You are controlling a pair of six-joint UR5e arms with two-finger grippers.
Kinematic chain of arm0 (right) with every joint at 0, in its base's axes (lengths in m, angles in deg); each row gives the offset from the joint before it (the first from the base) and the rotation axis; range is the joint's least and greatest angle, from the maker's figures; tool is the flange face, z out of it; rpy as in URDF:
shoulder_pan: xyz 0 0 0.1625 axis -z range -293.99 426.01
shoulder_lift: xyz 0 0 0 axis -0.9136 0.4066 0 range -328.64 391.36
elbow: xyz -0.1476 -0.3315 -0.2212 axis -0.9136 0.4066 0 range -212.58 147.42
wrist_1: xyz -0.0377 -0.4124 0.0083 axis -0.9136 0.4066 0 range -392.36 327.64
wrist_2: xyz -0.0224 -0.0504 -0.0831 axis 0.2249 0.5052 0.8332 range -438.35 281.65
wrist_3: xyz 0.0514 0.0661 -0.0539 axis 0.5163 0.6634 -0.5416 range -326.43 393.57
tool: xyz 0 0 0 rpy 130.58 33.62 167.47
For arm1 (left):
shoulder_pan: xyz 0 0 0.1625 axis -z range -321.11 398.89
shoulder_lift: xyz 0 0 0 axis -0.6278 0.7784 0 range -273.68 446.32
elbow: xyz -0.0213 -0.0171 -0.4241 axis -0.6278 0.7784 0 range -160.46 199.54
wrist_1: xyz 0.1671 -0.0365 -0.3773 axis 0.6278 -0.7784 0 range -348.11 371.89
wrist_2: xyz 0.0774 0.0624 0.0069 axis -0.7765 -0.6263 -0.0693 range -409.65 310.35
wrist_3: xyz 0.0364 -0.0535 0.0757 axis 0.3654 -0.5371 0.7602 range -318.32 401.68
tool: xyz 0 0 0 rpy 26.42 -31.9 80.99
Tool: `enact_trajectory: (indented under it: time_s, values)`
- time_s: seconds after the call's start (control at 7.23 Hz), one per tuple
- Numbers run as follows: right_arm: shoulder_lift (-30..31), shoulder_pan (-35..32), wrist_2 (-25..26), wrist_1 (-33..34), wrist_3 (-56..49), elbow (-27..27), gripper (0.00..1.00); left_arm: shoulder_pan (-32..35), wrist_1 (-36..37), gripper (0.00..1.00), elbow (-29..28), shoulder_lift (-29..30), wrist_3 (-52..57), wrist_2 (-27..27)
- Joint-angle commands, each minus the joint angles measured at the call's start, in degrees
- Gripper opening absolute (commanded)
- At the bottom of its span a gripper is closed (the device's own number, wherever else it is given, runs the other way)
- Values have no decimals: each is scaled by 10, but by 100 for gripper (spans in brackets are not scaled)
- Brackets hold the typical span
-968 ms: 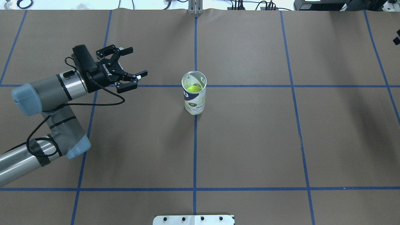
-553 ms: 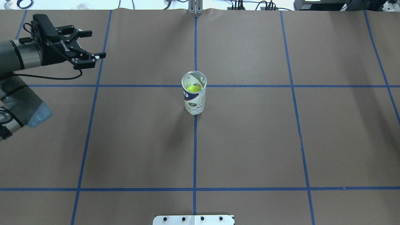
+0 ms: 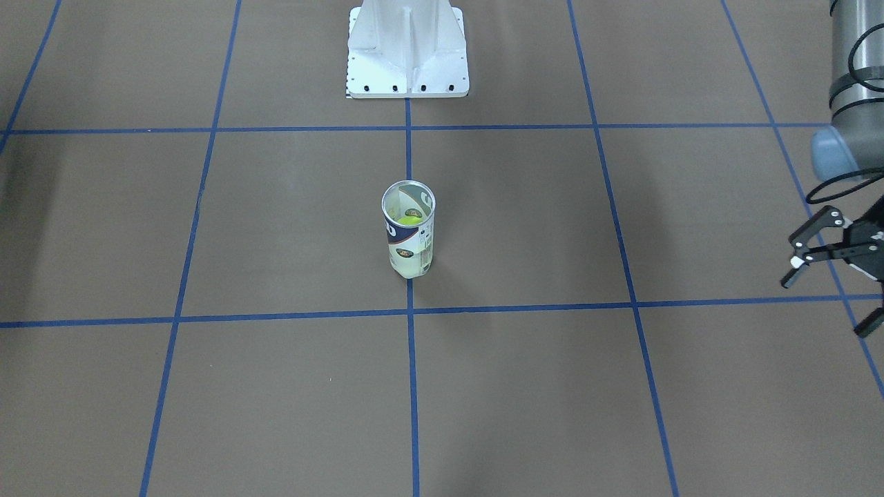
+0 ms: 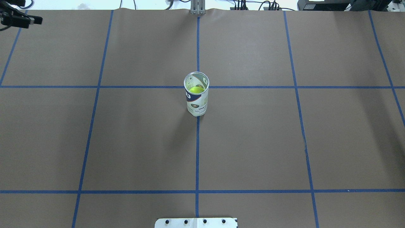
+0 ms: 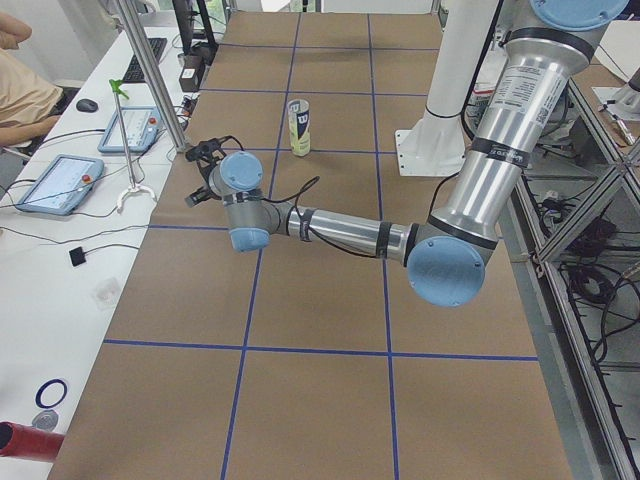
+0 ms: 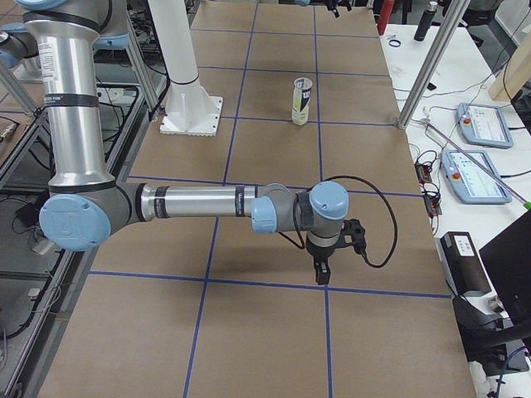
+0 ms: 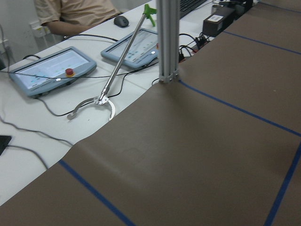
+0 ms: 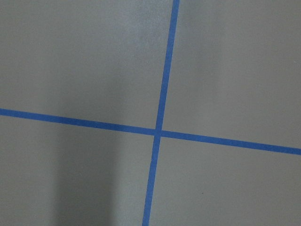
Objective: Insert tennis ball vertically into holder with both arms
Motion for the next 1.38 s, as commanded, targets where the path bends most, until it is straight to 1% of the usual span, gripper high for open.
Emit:
enact_trajectory:
  time_s: [0.0, 0.14, 0.28, 0.42, 0.83, 0.97, 1.11, 1.25]
  values:
    - [35, 0, -6, 2, 2, -39, 99, 52, 117, 99, 7, -1, 57, 47]
    - [40, 0, -6, 1, 2, -40, 99, 68, 195, 99, 5, -7, 58, 53]
    - [41, 0, -6, 0, 2, -39, 99, 71, 323, 99, 13, -9, 62, 47]
    - [41, 0, -7, 0, 2, -39, 99, 82, 343, 99, 13, -29, 63, 47]
    - [41, 0, -14, 0, 2, -37, 99, 82, 386, 99, 14, -120, 92, 47]
    - [41, 0, -15, 0, 2, -37, 99, 79, 427, 99, 18, -139, 137, 44]
    - [41, 0, -15, -1, 2, -37, 99, 84, 477, 99, 22, -146, 196, 27]
    - [42, 0, -15, 0, 2, -37, 99, 99, 545, 99, 38, -146, 198, 25]
